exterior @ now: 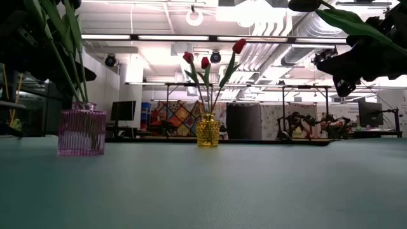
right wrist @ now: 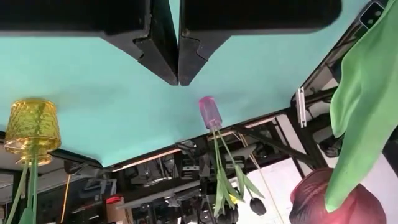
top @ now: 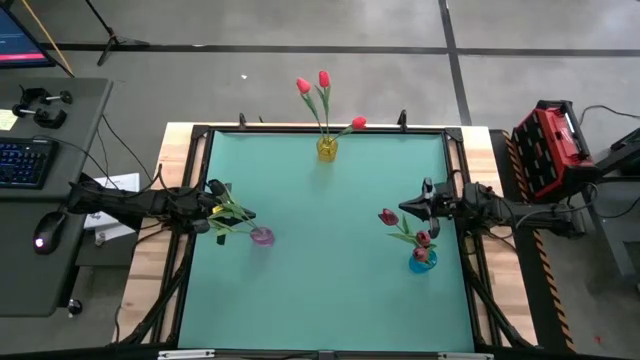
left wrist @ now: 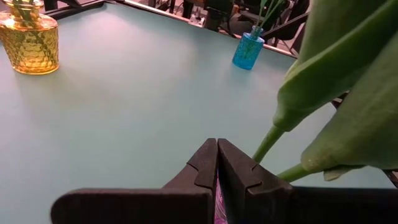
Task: Sort flowers into vase by color
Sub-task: Return to Home Position
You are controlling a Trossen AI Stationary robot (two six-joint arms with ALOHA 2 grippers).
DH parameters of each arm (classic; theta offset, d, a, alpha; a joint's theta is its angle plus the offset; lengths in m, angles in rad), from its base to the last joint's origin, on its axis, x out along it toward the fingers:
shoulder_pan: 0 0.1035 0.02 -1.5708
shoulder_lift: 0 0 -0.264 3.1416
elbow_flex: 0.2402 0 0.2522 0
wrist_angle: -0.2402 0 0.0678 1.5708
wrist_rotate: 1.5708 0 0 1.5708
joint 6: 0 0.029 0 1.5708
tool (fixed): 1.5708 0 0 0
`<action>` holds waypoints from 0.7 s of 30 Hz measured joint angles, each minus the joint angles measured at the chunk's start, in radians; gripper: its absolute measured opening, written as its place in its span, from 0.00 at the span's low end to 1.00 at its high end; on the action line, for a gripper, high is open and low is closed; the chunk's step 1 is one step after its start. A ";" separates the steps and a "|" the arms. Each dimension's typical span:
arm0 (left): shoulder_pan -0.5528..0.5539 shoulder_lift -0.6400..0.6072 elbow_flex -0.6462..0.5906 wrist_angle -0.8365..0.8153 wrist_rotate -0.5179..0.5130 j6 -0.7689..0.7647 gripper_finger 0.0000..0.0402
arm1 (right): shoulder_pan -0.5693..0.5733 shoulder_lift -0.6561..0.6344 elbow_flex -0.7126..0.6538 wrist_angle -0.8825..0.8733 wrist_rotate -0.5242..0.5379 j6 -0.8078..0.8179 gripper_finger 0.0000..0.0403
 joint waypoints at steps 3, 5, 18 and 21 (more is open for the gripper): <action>0.000 0.000 0.000 0.000 0.000 0.000 0.00 | 0.000 0.000 0.000 0.000 0.000 0.000 0.00; 0.000 0.000 0.000 0.000 0.000 0.000 0.00 | 0.008 -0.013 0.000 -0.001 0.004 0.000 0.00; 0.000 -0.065 0.000 -0.008 0.000 0.000 0.00 | 0.039 -0.083 0.001 0.050 0.001 0.000 0.00; 0.000 -0.116 0.000 -0.007 0.000 0.000 0.00 | 0.039 -0.081 0.001 0.024 0.005 0.000 0.00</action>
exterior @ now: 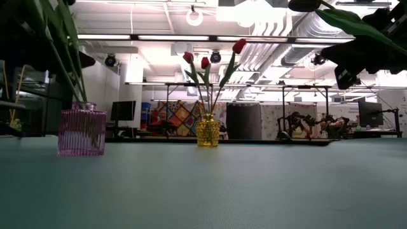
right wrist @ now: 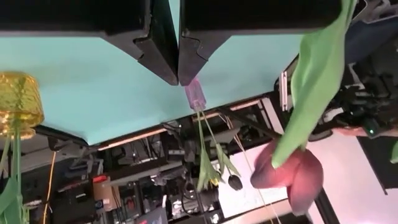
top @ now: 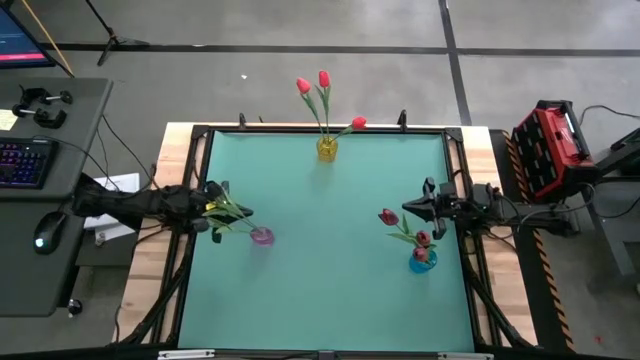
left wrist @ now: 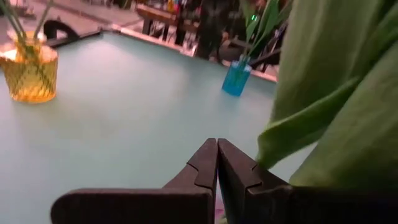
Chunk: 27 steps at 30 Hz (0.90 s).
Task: Sort flowers into vase by color
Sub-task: Return to Home Position
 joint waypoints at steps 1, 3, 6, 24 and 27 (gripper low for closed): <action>0.000 -0.019 0.000 0.000 0.000 0.000 0.00 | 0.000 0.000 0.000 -0.006 0.000 0.000 0.00; 0.000 -0.064 0.000 0.000 0.000 0.000 0.00 | 0.000 0.000 0.000 -0.019 0.000 0.000 0.00; 0.000 -0.106 0.000 0.004 0.000 0.000 0.00 | 0.000 0.000 0.000 -0.026 0.000 0.000 0.00; 0.000 -0.095 0.000 -0.002 0.000 0.000 0.00 | 0.000 0.000 0.000 -0.026 0.000 0.000 0.00; 0.000 -0.095 0.000 -0.002 0.000 0.000 0.00 | 0.000 0.000 0.000 -0.026 0.000 0.000 0.00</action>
